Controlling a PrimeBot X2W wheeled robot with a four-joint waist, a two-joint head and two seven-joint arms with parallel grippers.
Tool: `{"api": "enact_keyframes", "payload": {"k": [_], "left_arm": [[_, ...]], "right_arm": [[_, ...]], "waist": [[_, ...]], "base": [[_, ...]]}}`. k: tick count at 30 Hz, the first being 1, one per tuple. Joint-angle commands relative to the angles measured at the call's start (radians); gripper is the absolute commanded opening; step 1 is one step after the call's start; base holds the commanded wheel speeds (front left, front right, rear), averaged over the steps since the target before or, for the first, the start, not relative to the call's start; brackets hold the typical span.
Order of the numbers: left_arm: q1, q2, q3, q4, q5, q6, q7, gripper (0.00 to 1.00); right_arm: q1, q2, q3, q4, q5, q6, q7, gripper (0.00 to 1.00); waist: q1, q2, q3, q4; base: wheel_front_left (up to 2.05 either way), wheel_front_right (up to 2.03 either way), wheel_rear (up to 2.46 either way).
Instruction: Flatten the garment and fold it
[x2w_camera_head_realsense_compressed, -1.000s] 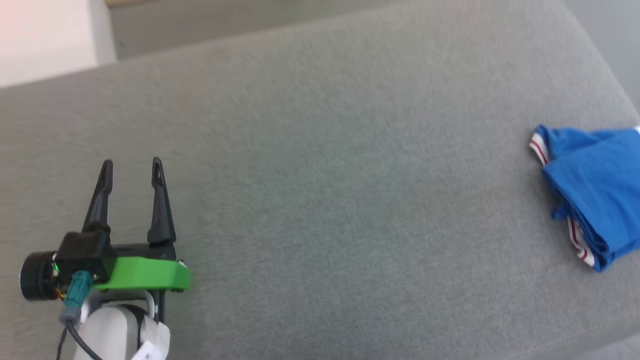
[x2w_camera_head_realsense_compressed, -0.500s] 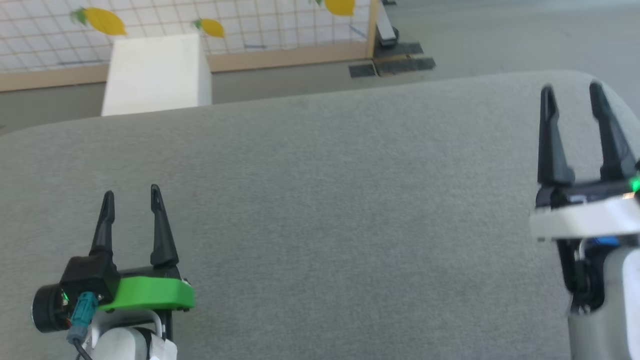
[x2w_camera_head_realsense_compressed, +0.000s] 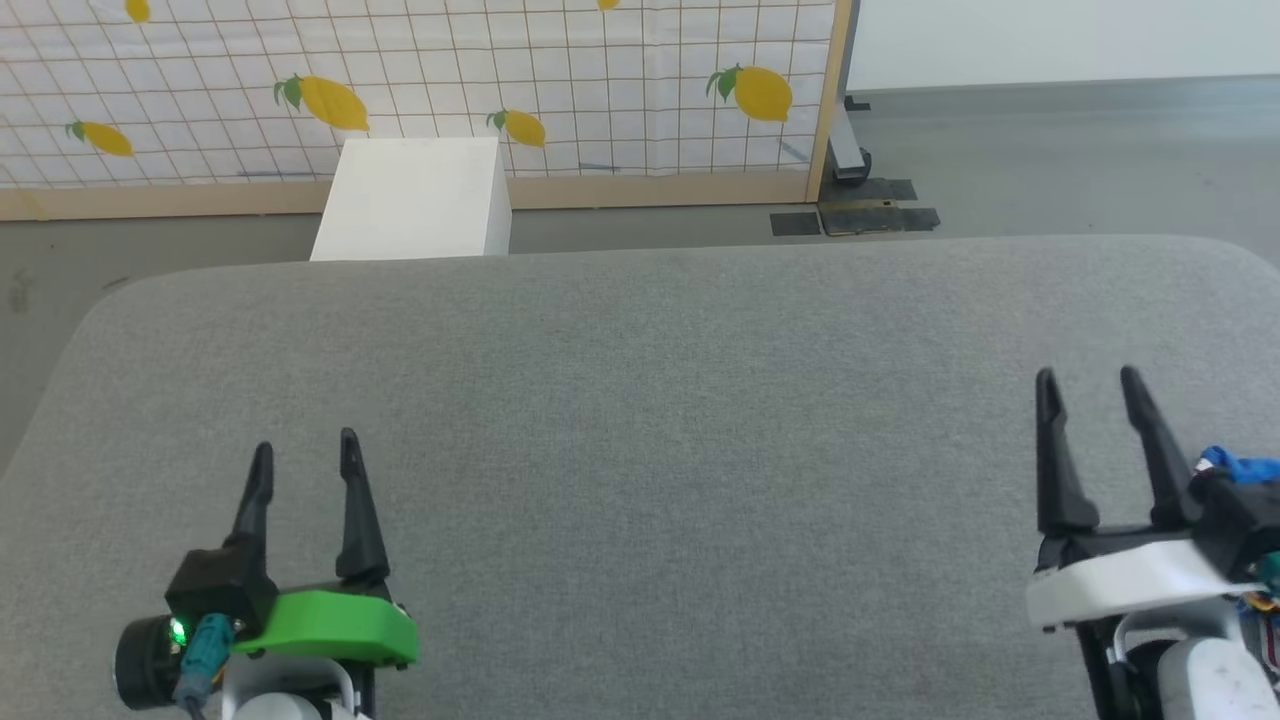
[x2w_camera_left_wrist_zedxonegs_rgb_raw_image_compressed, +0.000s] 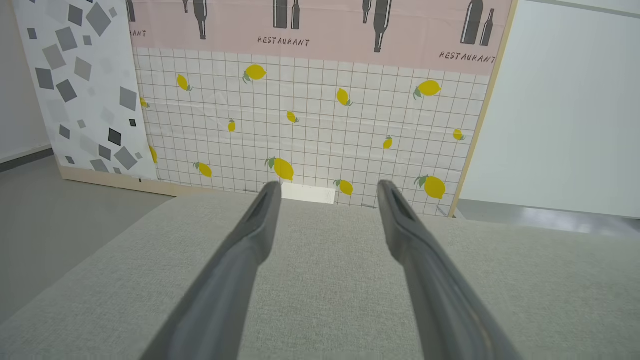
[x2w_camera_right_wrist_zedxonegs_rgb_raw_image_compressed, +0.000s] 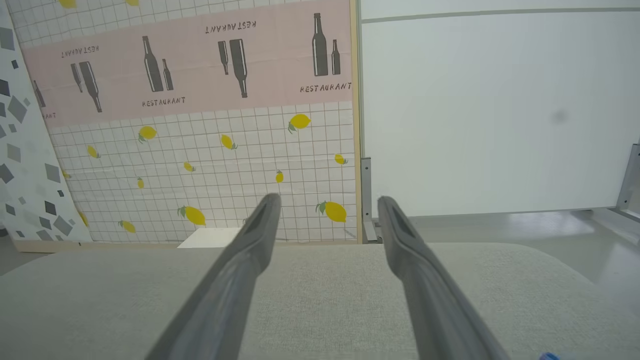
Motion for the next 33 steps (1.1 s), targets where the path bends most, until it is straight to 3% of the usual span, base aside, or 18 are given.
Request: {"api": "enact_keyframes", "payload": {"k": [1, 11, 31, 32, 33], "left_arm": [[0.015, -0.006, -0.009, 0.014, -0.005, -0.007, -0.004, 1.0], [0.01, -0.011, -0.054, 0.094, 0.008, -0.014, -0.005, 1.0], [0.013, -0.019, -0.067, 0.119, 0.001, -0.022, -0.005, 1.0], [0.006, -0.016, -0.068, 0.117, 0.006, -0.017, 0.0, 0.0], [0.005, -0.016, -0.068, 0.118, 0.007, -0.017, 0.0, 0.0]], "right_arm": [[0.017, 0.002, 0.008, 0.017, 0.007, -0.002, -0.002, 1.0], [0.047, 0.002, 0.02, 0.1, 0.005, -0.002, -0.011, 1.0], [0.056, 0.003, 0.044, 0.144, 0.022, -0.002, -0.027, 1.0], [0.041, 0.001, 0.041, 0.142, 0.017, 0.0, -0.022, 0.0], [0.041, 0.001, 0.041, 0.142, 0.017, 0.0, -0.021, 0.0]], "waist": [[0.0001, 0.0, 0.0, 0.0], [0.0001, 0.0, 0.009, 0.004], [0.0001, 0.0, -0.001, 0.002], [0.0001, 0.0, -0.001, 0.002], [0.0001, 0.0, -0.001, 0.002]], "base": [[0.0, 0.0, 0.0], [0.0, 0.0, 0.0], [0.0, 0.0, 0.0], [0.0, 0.0, 0.0], [0.0, 0.0, 0.0]]}}
